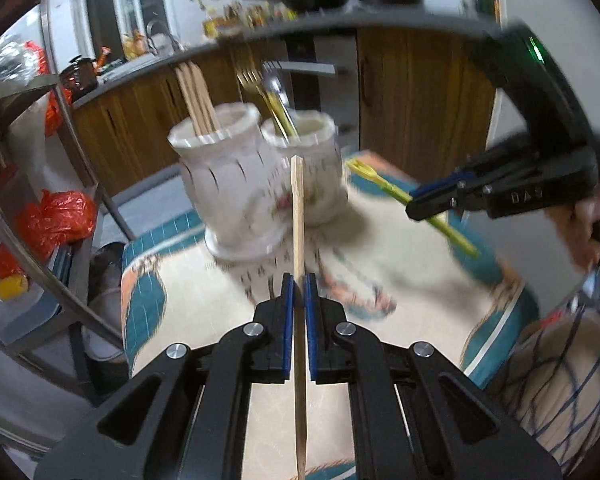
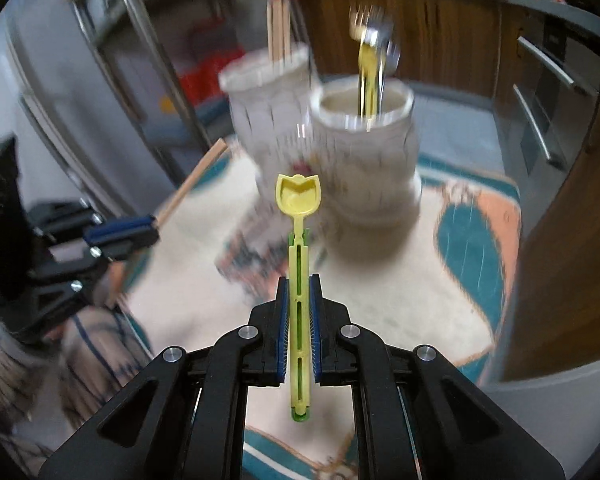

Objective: Organize utensils
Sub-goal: 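Lift the yellow spoon with the right tool while the left tool lifts the chopstick toward the holder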

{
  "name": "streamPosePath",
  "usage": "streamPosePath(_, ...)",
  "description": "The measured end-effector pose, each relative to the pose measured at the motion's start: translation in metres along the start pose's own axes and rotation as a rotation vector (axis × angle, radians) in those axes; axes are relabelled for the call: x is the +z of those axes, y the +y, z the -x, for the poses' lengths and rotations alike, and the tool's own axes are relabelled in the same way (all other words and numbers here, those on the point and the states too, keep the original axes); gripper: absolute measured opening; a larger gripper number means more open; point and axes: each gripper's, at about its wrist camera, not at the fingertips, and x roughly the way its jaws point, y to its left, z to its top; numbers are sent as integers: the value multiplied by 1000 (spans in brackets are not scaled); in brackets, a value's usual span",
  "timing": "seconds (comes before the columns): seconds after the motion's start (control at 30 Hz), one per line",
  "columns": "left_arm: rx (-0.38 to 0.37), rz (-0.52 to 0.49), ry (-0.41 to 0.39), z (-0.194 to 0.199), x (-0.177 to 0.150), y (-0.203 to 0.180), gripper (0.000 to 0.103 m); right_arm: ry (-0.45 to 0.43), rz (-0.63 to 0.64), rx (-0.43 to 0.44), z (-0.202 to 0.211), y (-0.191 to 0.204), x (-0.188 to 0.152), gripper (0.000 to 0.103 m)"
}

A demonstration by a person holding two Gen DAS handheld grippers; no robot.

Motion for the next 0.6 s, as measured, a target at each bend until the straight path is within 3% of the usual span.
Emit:
streamPosePath(0.27,-65,133,-169,12,7,31,5,-217,-56,136,13,-1,14,10)
streamPosePath(0.6,-73,282,-356,13,18,69,5,-390,-125,152,9,-20,26,10)
